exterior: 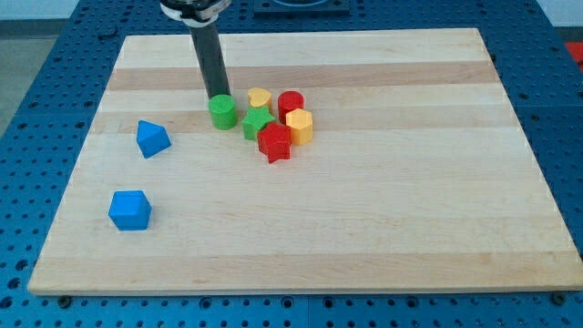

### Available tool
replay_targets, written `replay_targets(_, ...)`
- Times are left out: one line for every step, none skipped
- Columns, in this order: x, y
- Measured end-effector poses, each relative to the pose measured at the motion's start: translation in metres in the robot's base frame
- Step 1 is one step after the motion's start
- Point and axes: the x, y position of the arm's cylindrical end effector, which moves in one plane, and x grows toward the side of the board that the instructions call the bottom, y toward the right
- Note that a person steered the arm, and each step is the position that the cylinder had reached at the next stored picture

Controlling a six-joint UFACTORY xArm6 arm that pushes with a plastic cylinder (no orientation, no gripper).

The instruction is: Slide the green circle to right a bit

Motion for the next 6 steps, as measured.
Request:
replay_targets(0.000,-0.016)
replay_targets(0.000,-0.041)
replay_targets(0.015,-0.047)
replay_targets(0.028,-0.043)
replay_targets(0.027,-0.043)
replay_targets(0.022,-0.037)
